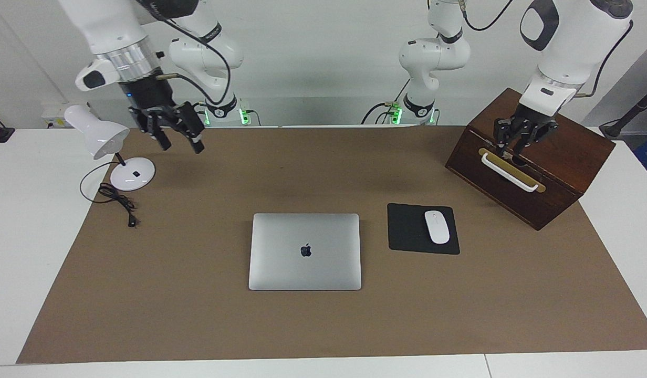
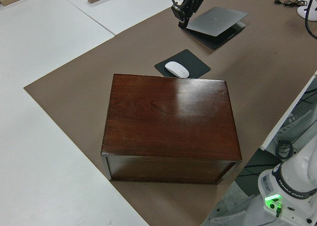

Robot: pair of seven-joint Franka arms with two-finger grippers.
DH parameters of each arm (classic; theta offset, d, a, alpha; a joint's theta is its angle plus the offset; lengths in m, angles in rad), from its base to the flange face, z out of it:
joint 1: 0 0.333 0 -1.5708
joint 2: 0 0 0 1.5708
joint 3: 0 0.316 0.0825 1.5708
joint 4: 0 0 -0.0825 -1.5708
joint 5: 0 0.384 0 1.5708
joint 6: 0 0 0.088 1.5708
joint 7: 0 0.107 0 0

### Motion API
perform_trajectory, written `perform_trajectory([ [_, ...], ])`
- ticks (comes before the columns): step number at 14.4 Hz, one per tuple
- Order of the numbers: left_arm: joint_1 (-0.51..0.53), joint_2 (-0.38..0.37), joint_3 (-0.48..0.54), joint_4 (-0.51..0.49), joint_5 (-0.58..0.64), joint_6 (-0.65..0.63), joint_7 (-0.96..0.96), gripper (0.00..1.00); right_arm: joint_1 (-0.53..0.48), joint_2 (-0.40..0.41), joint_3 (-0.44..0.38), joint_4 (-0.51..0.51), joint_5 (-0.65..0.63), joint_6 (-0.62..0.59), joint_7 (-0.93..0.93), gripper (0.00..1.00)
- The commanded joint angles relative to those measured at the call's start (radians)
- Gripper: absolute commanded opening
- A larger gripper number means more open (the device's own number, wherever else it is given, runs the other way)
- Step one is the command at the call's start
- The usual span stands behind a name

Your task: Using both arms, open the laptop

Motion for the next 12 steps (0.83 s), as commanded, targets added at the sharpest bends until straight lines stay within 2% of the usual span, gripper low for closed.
perform_trajectory([
  [1,0.002,-0.022,-0.002,-0.035,-0.021,0.081,-0.003,0.0,-0.015,0.04,0.055,-0.026,0.023,0.155,0.131,1.0],
  [3,0.0,-0.019,-0.004,-0.038,-0.022,0.117,-0.002,0.0,-0.013,0.043,0.103,-0.081,0.023,0.302,0.236,1.0],
  [6,-0.035,-0.039,-0.004,-0.098,-0.024,0.138,0.006,0.0,-0.013,0.034,0.123,-0.148,0.023,0.434,0.321,1.0],
  [8,-0.075,-0.089,-0.004,-0.206,-0.024,0.222,0.006,0.0,-0.013,0.023,0.157,-0.243,0.023,0.591,0.396,1.0],
  [10,-0.122,-0.161,-0.005,-0.366,-0.024,0.365,-0.005,0.0,-0.001,0.03,0.174,-0.352,0.023,0.795,0.403,1.0],
  [12,-0.165,-0.23,-0.005,-0.508,-0.027,0.498,-0.026,0.0,0.011,0.034,0.174,-0.401,0.024,0.868,0.406,1.0],
])
